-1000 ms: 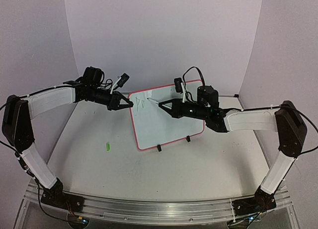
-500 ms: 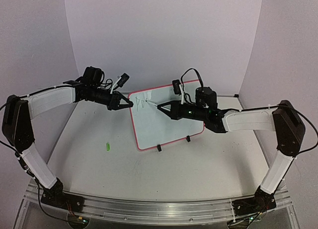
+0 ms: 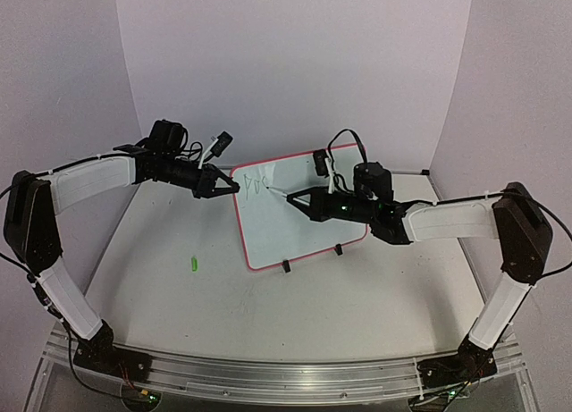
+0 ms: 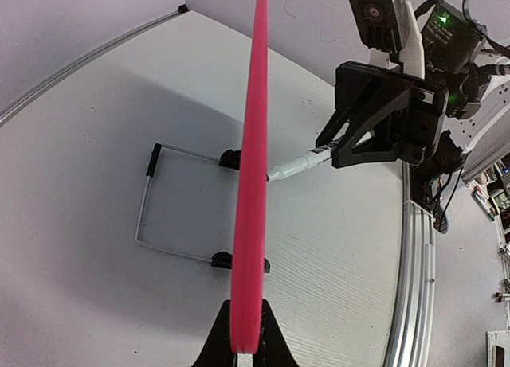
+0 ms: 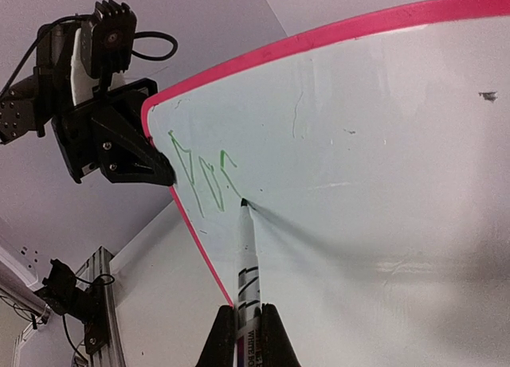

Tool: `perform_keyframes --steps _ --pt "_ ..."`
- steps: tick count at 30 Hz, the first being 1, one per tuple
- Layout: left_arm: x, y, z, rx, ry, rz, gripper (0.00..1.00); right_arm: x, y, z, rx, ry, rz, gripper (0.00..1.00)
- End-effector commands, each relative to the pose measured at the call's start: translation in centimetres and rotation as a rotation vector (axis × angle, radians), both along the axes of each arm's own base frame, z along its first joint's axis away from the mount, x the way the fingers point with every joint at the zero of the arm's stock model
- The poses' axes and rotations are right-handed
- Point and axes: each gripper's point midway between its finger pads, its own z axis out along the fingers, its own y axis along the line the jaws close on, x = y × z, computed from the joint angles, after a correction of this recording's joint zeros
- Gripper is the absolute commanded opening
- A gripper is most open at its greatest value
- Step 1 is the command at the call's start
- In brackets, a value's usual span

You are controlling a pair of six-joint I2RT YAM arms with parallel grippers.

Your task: Write a sentence on the whiteboard

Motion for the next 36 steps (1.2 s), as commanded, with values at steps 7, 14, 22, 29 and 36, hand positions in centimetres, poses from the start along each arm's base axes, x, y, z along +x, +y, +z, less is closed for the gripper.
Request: perform_keyframes --steps 7,14,22,29,36 --pt "-0.4 -0.3 0.1 0.028 -0.008 -0.013 0.0 0.0 0.1 -1.1 -0.034 0.02 0.009 0.0" --pt "-0.4 -0.3 0.1 0.029 -0.006 -0.013 0.0 -0.1 0.9 -1.3 -0.043 0.017 0.028 0.0" --pt "-0.4 -0.3 0.1 0.029 -0.006 -0.013 0.0 -0.1 1.4 0.0 -0.019 -0.008 0.045 0.0" --pt "-0.4 -0.3 0.1 0.028 -0.007 -0.014 0.0 -1.5 0.7 3.0 0.054 -0.047 0.064 0.0" --pt "-0.5 -0.3 0.2 0.027 -0.008 -0.015 0.0 -1.4 -0.7 4.0 0.054 -0.075 -0.002 0.0"
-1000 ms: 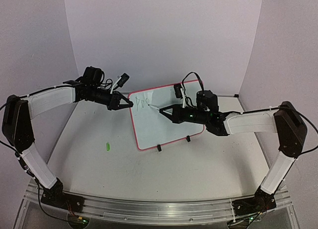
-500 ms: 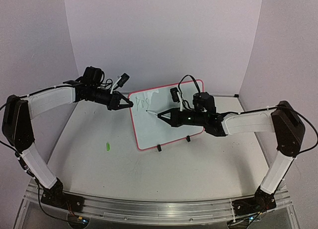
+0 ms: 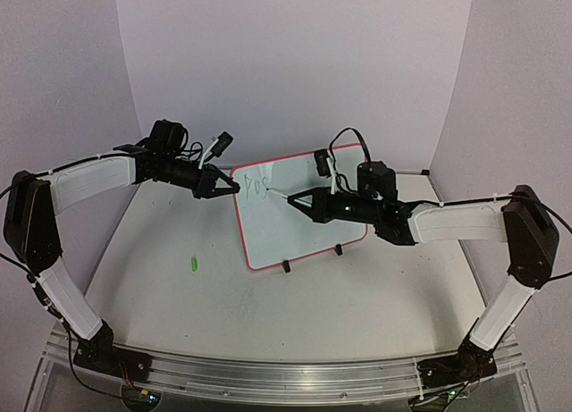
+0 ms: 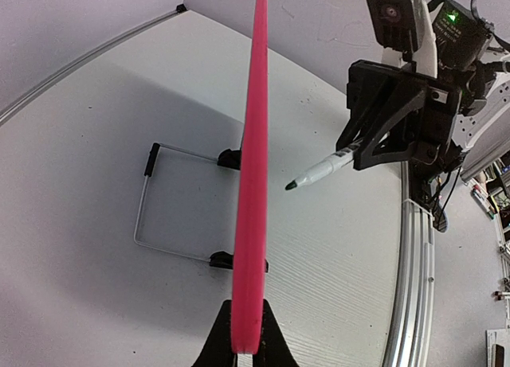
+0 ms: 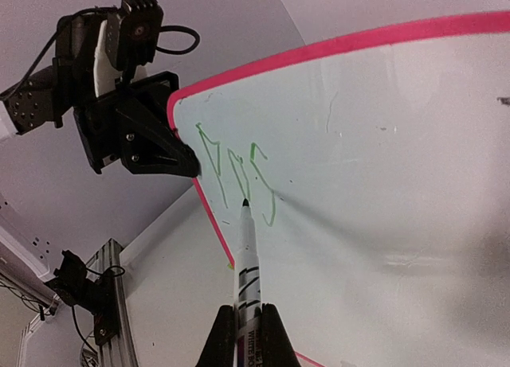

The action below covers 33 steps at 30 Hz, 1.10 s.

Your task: Write a sentence on the whiteboard

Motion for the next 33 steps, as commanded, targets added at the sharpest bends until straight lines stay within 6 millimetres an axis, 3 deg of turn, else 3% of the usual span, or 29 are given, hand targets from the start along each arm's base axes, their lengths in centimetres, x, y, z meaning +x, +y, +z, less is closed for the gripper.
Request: perform_keyframes --steps 1,19,33 --pt "-0.4 -0.3 0.2 0.026 -0.008 -0.011 0.0 0.4 -0.9 3.2 0.051 -0.077 -0.054 0.0" --pt "-0.4 -0.3 0.0 0.033 -0.007 -0.012 0.0 2.7 -0.5 2.3 0.021 -0.074 -0.119 0.0" --pt "-0.5 -0.4 0.0 0.033 -0.01 -0.014 0.0 2.1 -1.7 -0.5 -0.028 -0.02 -0.15 0.0"
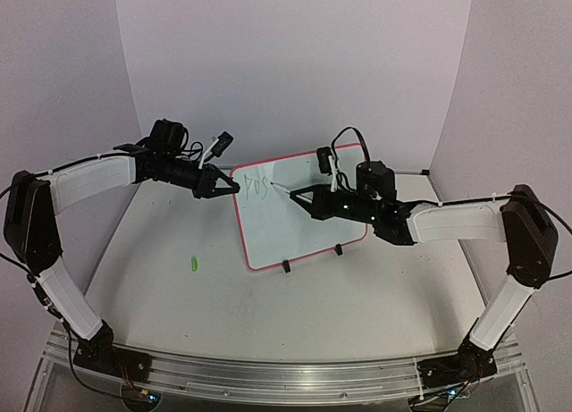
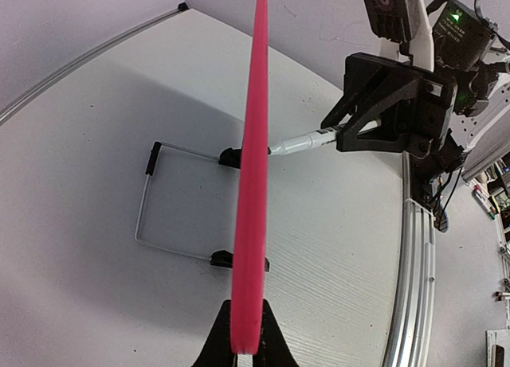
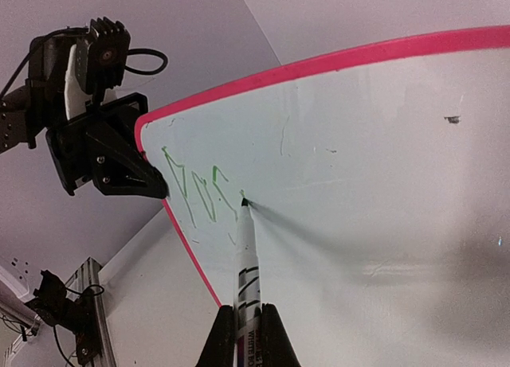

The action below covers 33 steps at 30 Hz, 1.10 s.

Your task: Write a sentence on the whiteboard

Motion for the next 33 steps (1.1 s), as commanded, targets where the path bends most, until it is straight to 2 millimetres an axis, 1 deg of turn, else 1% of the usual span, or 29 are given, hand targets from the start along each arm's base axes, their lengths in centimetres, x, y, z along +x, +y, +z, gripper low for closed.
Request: perform_keyframes --steps 1,6,15,18,22,24,26,29,33 --pt "-0.5 -0.4 0.0 0.027 -0.011 -0.017 0.0 0.4 -0.9 -0.9 -0.018 0.01 -0.044 0.0" --pt "-0.5 -0.4 0.0 0.028 -0.01 -0.016 0.0 0.2 -0.8 -1.3 -0.021 0.019 -0.036 0.0" --pt "-0.5 -0.4 0.0 0.029 -0.01 -0.016 0.0 -0.4 -0.8 -1.0 -0.015 0.028 -0.013 0.0" --pt "-0.4 -0.4 0.0 0.029 -0.01 -0.016 0.0 -1.0 -0.7 -0.2 0.001 0.02 0.015 0.0" --pt "-0.5 -0.4 0.0 0.029 -0.01 -0.017 0.0 -1.8 -0.9 2.3 0.032 -0.025 0.04 0.0" --pt "-0.5 -0.4 -0.1 0.029 -0.01 -0.017 0.0 -1.9 -1.2 3.4 0.043 -0.05 0.033 0.0" --pt "-0.4 -0.4 -0.1 0.029 -0.009 -0.017 0.0 -1.6 -1.2 4.1 0.047 -0.067 0.022 0.0" --pt "-0.4 -0.4 -0.1 0.031 -0.009 -0.016 0.0 -1.0 -1.1 4.4 0.038 -0.086 0.006 0.0" --pt "-0.4 -0.4 -0.2 0.033 -0.009 -0.014 0.0 -0.3 -0.5 4.2 0.029 -0.088 0.002 0.0"
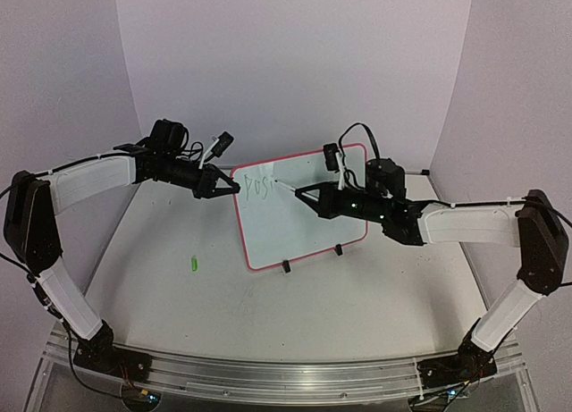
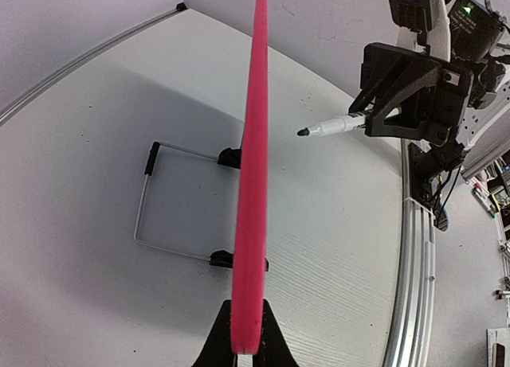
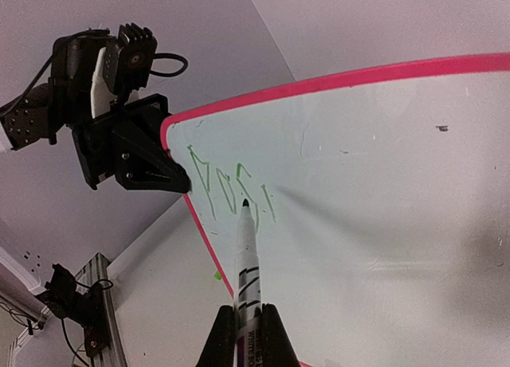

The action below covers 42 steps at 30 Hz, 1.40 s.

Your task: Write a sentence on the whiteboard

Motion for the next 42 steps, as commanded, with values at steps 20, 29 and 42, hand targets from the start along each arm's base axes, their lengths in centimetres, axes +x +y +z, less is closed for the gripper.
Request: perform_keyframes --steps 20,29,42 --pt "-0.3 -0.4 -0.4 0.035 0.001 -0.014 0.0 2.4 1.6 1.3 -0.002 -0.052 -0.008 0.0" --pt "-0.3 -0.4 -0.4 0.034 0.002 -0.014 0.0 2.7 1.2 1.0 -0.011 -0.051 -0.04 0.0" --pt "-0.3 -0.4 -0.6 0.038 0.004 -0.013 0.0 2.5 1.4 1.2 -0.008 -0.054 -0.024 0.0"
